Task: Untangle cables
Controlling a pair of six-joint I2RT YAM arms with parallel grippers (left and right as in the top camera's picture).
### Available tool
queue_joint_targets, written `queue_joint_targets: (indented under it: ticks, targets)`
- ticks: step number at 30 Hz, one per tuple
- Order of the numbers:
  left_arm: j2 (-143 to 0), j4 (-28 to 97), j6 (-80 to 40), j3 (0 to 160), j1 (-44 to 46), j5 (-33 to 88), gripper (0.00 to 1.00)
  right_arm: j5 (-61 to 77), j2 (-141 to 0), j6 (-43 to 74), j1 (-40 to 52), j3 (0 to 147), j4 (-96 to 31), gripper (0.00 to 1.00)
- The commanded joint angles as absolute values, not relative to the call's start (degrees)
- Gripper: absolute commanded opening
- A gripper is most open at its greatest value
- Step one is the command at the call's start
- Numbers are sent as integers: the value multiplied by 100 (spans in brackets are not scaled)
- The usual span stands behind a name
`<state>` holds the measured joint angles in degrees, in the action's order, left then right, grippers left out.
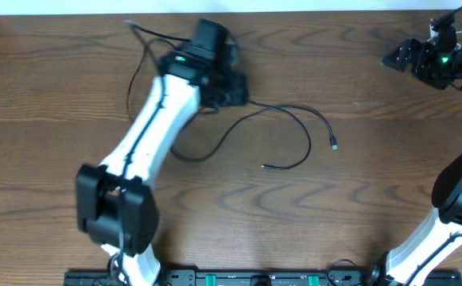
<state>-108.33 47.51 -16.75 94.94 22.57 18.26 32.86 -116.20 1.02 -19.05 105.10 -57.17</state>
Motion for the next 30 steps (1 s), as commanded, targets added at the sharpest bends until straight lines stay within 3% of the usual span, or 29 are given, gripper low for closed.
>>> queue_joint_targets:
  ticks: [1, 7, 13, 24, 30]
  targets:
    - [-11076, 4681, -1813, 9445, 2506, 1885, 95, 3424, -11485, 99, -1907, 10589, -5892, 96]
    - [-10984, 4362, -1769, 9607, 2545, 1798, 97, 3424, -11485, -8, -1874, 10586, -5970, 97]
    - [-10269, 4383, -1835, 10055, 1715, 1691, 97, 3426, -11487, -250, -1466, 10586, -5979, 96]
    - [-9223, 5358, -1966, 10053, -1028, 1726, 98, 3050, -11546, -1, 1116, 10586, -4910, 95]
    - [-9216, 5592, -1955, 10053, -1872, 1754, 98, 2178, -11858, 165, 2749, 10586, -4047, 97]
